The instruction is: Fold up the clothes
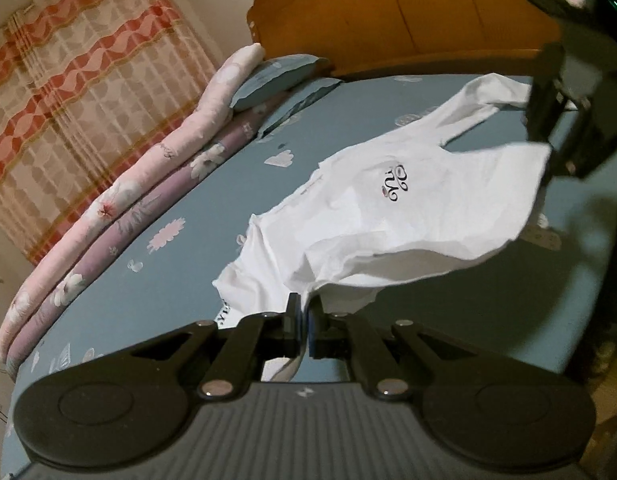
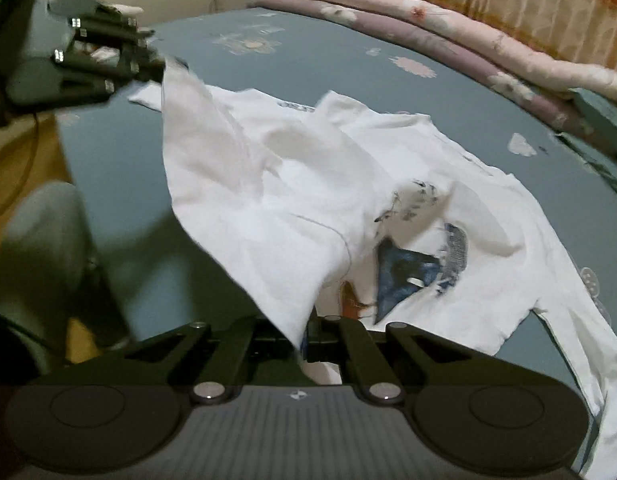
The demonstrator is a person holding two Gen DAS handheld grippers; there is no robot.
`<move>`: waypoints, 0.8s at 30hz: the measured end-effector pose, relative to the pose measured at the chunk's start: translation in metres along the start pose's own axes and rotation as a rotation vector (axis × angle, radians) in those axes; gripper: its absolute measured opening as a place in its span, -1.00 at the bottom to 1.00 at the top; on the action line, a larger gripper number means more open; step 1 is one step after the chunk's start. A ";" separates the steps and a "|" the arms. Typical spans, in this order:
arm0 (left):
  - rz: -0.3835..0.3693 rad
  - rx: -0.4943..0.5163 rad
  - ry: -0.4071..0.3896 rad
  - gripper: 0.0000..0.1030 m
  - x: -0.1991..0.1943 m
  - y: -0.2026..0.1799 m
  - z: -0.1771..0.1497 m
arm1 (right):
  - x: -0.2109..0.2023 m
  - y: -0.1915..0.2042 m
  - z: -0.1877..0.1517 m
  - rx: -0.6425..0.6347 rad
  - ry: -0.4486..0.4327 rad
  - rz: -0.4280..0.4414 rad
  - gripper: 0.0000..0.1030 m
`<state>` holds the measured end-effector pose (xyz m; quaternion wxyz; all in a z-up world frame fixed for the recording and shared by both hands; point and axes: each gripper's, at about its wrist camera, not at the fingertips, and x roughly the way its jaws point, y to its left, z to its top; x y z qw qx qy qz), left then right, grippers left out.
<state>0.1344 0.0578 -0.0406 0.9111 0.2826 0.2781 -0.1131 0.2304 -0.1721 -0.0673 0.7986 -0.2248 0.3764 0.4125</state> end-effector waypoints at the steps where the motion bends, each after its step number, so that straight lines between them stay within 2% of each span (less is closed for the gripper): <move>1: -0.016 0.000 0.008 -0.97 -0.003 -0.002 -0.002 | -0.005 0.001 0.003 0.001 0.008 0.009 -0.92; 2: -0.032 0.006 0.015 -0.97 -0.005 -0.005 -0.004 | -0.008 0.005 0.004 0.007 0.016 0.021 -0.91; 6: -0.101 0.046 0.073 -0.95 -0.005 -0.024 -0.017 | -0.007 0.010 -0.003 0.038 0.075 0.104 -0.66; 10: -0.174 0.033 0.132 -0.89 -0.002 -0.037 -0.028 | -0.004 0.013 -0.017 0.070 0.100 0.105 -0.59; 12: -0.202 0.020 0.125 -0.84 -0.008 -0.038 -0.029 | -0.005 0.011 -0.024 0.098 0.099 0.099 -0.39; 16: -0.233 -0.052 0.061 -0.82 -0.026 -0.024 -0.021 | -0.024 -0.014 -0.037 0.227 0.030 0.045 -0.20; 19: -0.214 -0.107 0.029 -0.81 -0.028 -0.014 -0.017 | -0.035 -0.043 -0.057 0.360 -0.008 -0.032 -0.08; 21: -0.194 -0.142 0.044 -0.80 -0.018 -0.009 -0.017 | -0.035 -0.062 -0.075 0.482 -0.015 -0.068 -0.06; 24: -0.187 -0.209 0.084 -0.78 0.001 -0.005 -0.021 | -0.021 -0.081 -0.107 0.661 -0.004 -0.077 -0.06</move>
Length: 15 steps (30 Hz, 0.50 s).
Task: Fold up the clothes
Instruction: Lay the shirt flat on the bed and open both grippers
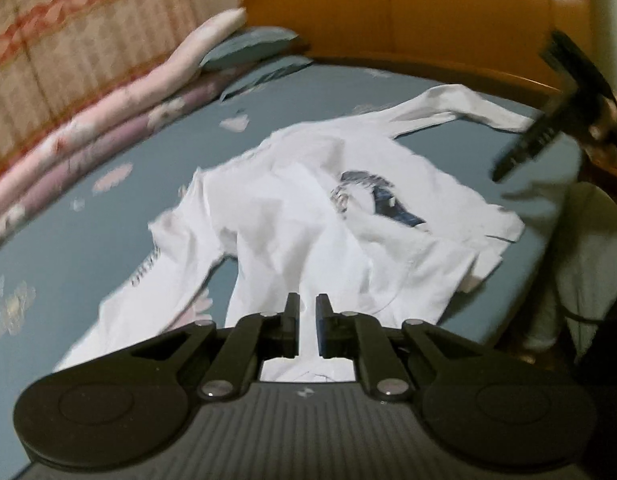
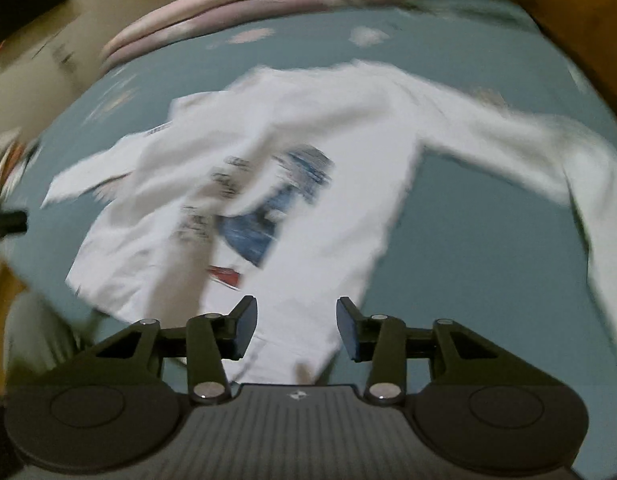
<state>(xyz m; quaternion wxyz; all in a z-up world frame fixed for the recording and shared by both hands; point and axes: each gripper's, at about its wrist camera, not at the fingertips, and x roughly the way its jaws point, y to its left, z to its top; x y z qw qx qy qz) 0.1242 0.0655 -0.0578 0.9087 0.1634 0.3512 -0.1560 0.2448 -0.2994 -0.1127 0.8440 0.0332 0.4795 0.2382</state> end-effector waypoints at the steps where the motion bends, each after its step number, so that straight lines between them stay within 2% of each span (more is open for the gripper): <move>1: -0.003 -0.025 0.011 -0.77 0.006 0.002 -0.001 | 0.007 -0.007 -0.007 0.042 0.011 -0.004 -0.06; 4: -0.010 -0.070 0.030 -0.75 0.019 0.004 -0.005 | 0.026 -0.017 -0.027 0.141 0.038 0.006 -0.02; 7: -0.024 -0.106 0.034 -0.66 0.027 0.003 -0.007 | 0.033 -0.013 -0.039 0.168 -0.016 0.023 0.19; 9: -0.028 -0.118 0.036 -0.54 0.031 0.003 -0.008 | 0.035 -0.006 -0.040 0.156 -0.039 0.015 0.16; 10: -0.029 -0.123 0.037 -0.54 0.032 0.003 -0.007 | 0.036 -0.002 -0.040 0.139 -0.048 0.007 0.06; 11: -0.031 -0.127 0.038 -0.54 0.034 0.002 -0.007 | 0.039 0.002 -0.040 0.119 -0.046 0.001 -0.37; 12: -0.033 -0.128 0.039 -0.54 0.035 0.002 -0.007 | 0.041 0.004 -0.041 0.100 -0.039 -0.002 -0.50; 15: -0.039 -0.133 0.043 -0.48 0.037 0.002 -0.006 | 0.035 0.005 -0.041 0.074 -0.043 0.003 -0.65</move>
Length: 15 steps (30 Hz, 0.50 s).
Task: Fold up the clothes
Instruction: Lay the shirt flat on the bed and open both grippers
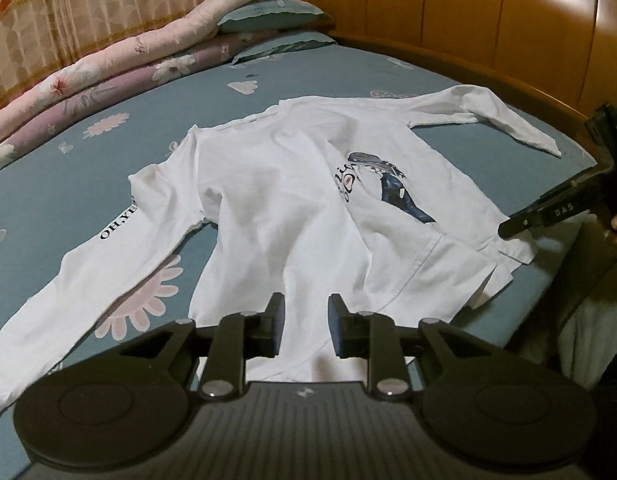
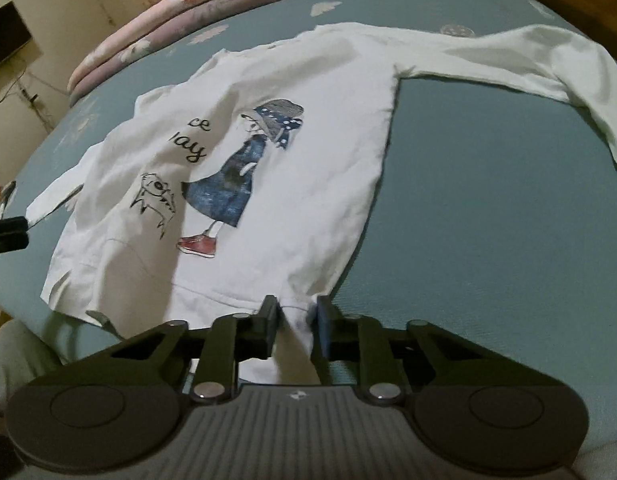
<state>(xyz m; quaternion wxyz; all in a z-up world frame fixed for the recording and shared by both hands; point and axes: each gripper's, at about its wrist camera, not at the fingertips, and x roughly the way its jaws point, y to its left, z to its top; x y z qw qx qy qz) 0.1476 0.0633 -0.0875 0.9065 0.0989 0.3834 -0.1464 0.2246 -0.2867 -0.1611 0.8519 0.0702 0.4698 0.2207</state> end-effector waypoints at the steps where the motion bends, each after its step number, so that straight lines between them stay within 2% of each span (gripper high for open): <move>1: -0.001 -0.007 0.004 -0.44 0.000 0.001 0.000 | -0.003 0.000 0.002 -0.004 0.000 0.000 -0.67; 3: 0.001 -0.034 0.020 -0.27 0.001 0.003 -0.001 | -0.010 -0.001 0.006 -0.013 0.000 -0.001 -0.71; 5: -0.003 -0.067 0.033 -0.24 0.002 0.006 -0.003 | -0.022 -0.001 0.012 -0.045 -0.003 -0.018 -0.73; 9: -0.034 -0.157 0.049 -0.22 0.004 0.017 -0.006 | -0.036 -0.010 0.021 -0.111 0.027 -0.124 -0.74; 13: -0.041 -0.267 0.049 -0.21 0.009 0.036 -0.006 | -0.032 -0.033 0.022 -0.045 0.062 -0.175 -0.70; 15: -0.030 -0.337 0.038 -0.16 0.012 0.050 -0.007 | -0.035 -0.034 0.022 -0.013 0.035 -0.170 -0.61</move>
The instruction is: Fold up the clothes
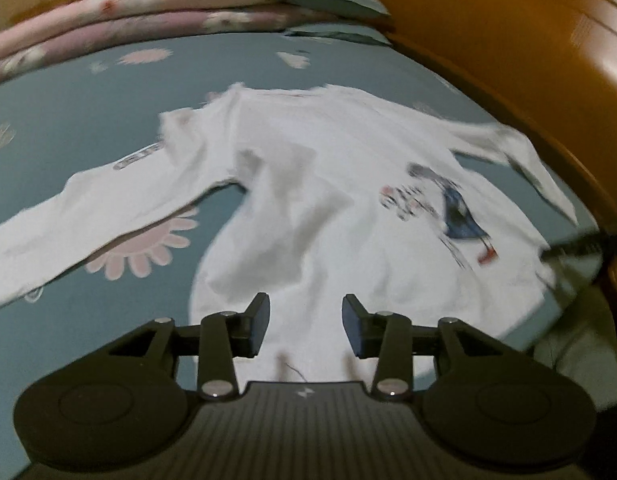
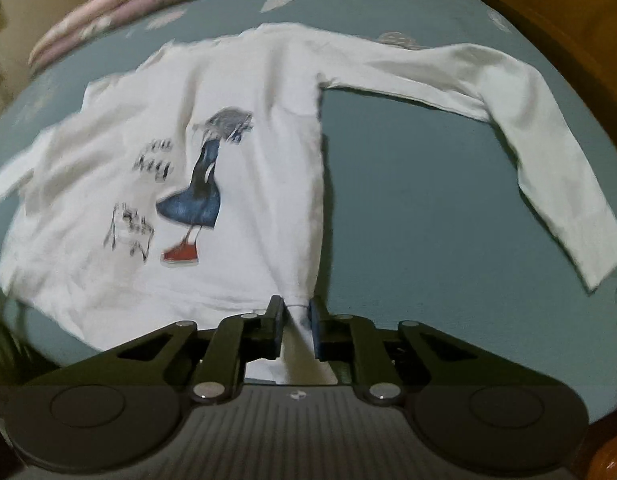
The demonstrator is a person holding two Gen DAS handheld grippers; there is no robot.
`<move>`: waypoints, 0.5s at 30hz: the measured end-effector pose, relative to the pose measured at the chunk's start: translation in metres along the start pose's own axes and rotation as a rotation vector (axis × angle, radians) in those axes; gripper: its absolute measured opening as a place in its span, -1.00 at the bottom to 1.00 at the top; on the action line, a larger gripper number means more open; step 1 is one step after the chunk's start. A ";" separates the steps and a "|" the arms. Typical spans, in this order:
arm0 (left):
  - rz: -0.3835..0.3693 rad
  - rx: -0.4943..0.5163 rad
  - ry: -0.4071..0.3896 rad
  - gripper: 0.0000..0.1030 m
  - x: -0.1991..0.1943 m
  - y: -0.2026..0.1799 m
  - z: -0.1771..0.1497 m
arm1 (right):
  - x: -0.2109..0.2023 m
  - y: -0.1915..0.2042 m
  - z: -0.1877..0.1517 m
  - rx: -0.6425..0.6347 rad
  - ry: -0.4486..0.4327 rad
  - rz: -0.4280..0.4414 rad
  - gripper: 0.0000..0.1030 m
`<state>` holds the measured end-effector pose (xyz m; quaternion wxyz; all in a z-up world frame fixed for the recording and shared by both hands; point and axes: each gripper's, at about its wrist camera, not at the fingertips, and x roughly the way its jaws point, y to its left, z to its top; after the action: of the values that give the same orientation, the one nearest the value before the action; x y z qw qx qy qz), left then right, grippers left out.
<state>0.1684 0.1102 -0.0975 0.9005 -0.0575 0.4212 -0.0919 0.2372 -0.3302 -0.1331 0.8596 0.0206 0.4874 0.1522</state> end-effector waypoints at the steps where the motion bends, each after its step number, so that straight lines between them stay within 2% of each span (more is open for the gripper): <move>1: 0.003 -0.038 -0.008 -0.14 0.002 0.008 0.002 | -0.002 0.000 0.000 0.016 -0.017 0.006 -0.58; 4: 0.001 -0.172 -0.013 -0.14 0.014 0.036 0.006 | -0.013 0.001 -0.001 0.083 -0.080 0.037 -0.54; 7: 0.014 -0.290 0.015 -0.16 0.030 0.061 0.001 | -0.020 0.004 0.000 0.129 -0.119 0.067 -0.47; 12: -0.007 -0.398 0.061 -0.17 0.050 0.081 -0.021 | -0.023 0.007 0.000 0.131 -0.134 0.068 -0.28; 15: -0.039 -0.396 0.049 -0.23 0.049 0.079 -0.027 | -0.021 0.009 -0.002 0.137 -0.131 0.063 -0.23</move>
<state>0.1872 0.1764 -0.1657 0.8590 -0.2393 0.4518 -0.0258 0.2239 -0.3280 -0.1152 0.8810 0.1047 0.4384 0.1438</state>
